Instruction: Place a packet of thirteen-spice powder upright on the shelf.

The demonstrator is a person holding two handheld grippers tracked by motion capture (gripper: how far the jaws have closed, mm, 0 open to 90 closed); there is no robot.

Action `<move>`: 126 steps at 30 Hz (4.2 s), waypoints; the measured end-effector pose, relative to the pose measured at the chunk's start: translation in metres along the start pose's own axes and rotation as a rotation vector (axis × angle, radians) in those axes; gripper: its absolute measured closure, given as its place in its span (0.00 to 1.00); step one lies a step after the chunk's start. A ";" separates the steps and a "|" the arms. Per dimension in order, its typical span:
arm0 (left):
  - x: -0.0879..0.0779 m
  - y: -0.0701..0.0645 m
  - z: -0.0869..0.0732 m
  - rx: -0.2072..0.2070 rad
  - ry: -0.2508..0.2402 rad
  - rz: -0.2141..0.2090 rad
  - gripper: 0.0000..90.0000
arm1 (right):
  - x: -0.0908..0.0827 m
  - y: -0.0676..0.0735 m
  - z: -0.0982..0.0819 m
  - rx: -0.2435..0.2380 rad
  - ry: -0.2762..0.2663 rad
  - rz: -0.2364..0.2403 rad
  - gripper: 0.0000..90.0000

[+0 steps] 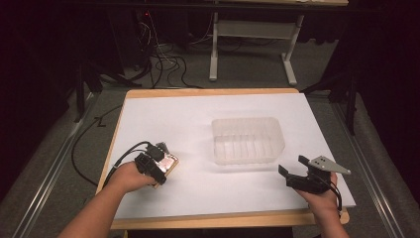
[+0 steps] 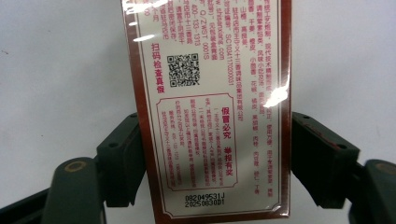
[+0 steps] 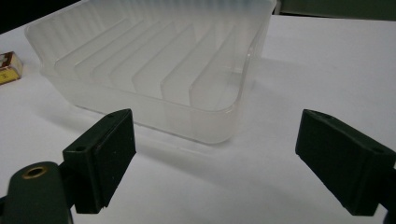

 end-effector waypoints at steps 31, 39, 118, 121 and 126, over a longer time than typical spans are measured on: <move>-0.017 -0.026 -0.005 0.044 -0.270 -0.045 0.36 | -0.001 0.000 -0.001 -0.001 -0.002 -0.002 0.16; -0.019 -0.037 -0.005 0.065 -0.368 -0.067 0.36 | -0.001 0.000 -0.001 0.003 -0.001 -0.005 0.16; -0.001 -0.178 0.056 0.308 -0.916 -0.064 0.36 | 0.002 0.160 0.051 0.040 -0.043 0.395 0.22; -0.001 -0.180 0.056 0.311 -0.916 -0.050 0.36 | 0.003 0.164 0.049 0.050 -0.035 0.405 0.26; -0.001 -0.181 0.056 0.310 -0.923 -0.047 0.36 | 0.007 0.168 0.047 0.059 -0.020 0.420 0.34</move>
Point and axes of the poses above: each handheld gripper's, and its own axes: x roughly forward along the jaws, z roughly out of its top, y roughly to its left, the point moved 8 cm from there along x, roughly forward along the jaws, and after that the axes turned 11 degrees about -z, right-handed, at the moved point
